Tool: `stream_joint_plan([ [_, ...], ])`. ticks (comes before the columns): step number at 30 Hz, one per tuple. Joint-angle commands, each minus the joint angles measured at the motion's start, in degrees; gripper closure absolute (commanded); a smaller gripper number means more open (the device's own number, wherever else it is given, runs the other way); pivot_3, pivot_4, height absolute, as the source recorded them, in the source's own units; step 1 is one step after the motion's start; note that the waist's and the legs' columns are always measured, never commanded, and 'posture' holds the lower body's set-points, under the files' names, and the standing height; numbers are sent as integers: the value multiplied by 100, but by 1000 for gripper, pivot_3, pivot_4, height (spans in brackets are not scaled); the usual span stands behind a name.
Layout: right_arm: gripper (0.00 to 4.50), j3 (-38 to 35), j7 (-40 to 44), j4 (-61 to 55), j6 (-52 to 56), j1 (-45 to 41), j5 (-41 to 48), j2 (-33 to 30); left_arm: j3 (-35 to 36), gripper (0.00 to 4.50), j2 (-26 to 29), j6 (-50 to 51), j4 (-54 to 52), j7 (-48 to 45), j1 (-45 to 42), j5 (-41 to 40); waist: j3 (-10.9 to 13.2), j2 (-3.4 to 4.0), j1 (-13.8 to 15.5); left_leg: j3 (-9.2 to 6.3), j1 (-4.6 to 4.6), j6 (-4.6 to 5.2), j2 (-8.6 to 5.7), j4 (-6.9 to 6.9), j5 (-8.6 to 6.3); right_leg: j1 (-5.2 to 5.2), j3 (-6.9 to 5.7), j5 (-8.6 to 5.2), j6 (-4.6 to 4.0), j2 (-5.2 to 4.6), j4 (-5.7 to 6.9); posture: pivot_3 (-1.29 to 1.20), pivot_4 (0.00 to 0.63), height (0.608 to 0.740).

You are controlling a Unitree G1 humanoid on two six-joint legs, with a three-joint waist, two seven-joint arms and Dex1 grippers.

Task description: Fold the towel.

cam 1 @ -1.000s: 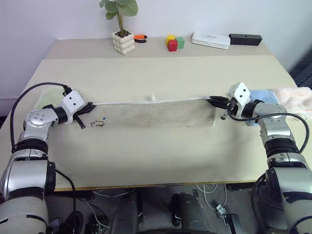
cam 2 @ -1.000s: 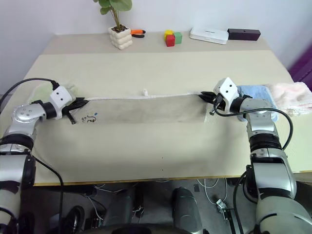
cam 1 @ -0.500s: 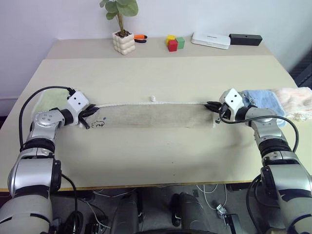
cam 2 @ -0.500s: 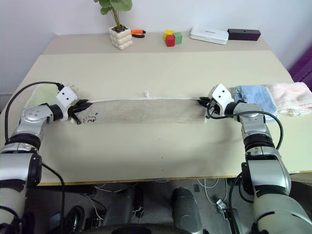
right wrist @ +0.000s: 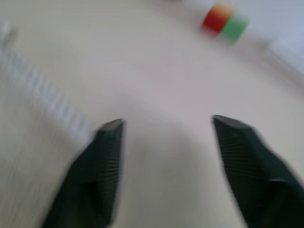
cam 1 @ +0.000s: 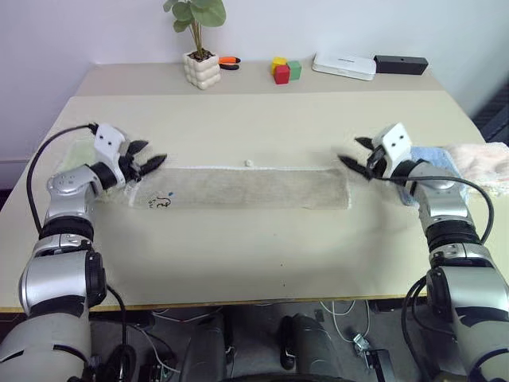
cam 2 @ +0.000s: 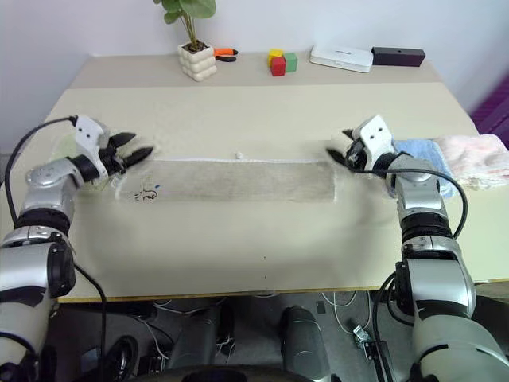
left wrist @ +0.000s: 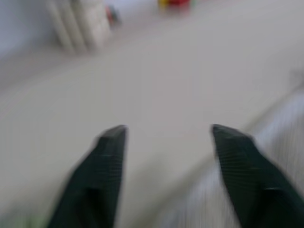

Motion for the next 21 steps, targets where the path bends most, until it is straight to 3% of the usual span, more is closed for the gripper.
stream_joint_plan([
  [1, 3680, -108, -883, -1414, 803, 353, 330, 616, 249, 3589, -607, 1106, -1741, 686, 350, -778, -2, 0, -1, -1, 0, 0, 0, 5, 0, 0, 0, -1, 1, 0, 4, 0, 150, 740],
  [2, 4229, -134, -1201, -1699, 1066, 473, 368, 850, 317, 4124, -878, 1469, -2235, 1035, 491, -985, -3, 0, 1, -4, 1, 0, 0, 9, 0, 4, 0, -2, 2, 0, 7, 0, 150, 740],
  [3, 4493, -159, -1425, -1910, 1279, 555, 398, 1007, 364, 4469, -1060, 1752, -2612, 1295, 602, -1127, -4, -1, 2, -8, 2, 0, 0, 12, 0, 10, 0, -2, 2, 0, 8, 0, 150, 740],
  [7, 4493, -3, -2187, -2527, 1975, 963, 405, 1751, 203, 4469, -1923, 2287, -3631, 2137, 1204, -1305, -3, -1, 14, -15, -2, 2, -3, 23, -1, 12, 0, -2, 2, 0, 10, 0, 150, 740],
  [11, 4493, 248, -2702, -2619, 2242, 1296, 219, 2310, 49, 4469, -2540, 2389, -3738, 2665, 1665, -1225, -3, -1, 8, -18, -2, 3, -3, 22, -2, 12, 0, -1, 2, 0, 10, 0, 150, 740],
  [16, 4493, 311, -2885, -2123, 1913, 1609, 39, 2410, -45, 4469, -2476, 2364, -3203, 3047, 1859, -876, -5, -3, 8, -20, -1, 30, -4, 20, -18, 13, -2, -2, 1, 1, 8, 0, 150, 740],
  [21, 4493, 13, -2843, -1185, 1279, 1411, -106, 1765, 439, 4469, -1860, 2132, -2632, 2945, 1920, -1063, -17, -10, 4, -23, 9, 41, -5, 20, -25, 25, -4, -2, 1, 1, 6, 0, 150, 740],
])
